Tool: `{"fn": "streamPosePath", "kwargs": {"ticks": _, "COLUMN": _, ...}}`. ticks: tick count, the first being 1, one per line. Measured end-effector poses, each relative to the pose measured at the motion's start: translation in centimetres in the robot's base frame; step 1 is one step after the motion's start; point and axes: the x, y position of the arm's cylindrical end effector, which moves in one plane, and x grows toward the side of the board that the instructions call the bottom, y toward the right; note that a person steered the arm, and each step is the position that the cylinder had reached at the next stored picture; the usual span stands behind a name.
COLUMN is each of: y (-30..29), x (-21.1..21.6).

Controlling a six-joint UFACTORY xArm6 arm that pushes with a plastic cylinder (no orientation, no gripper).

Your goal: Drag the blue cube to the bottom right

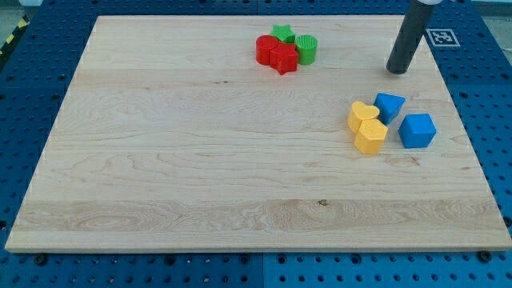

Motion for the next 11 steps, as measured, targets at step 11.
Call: {"fn": "streamPosePath", "kwargs": {"ticks": 11, "y": 4.0, "x": 18.7}}
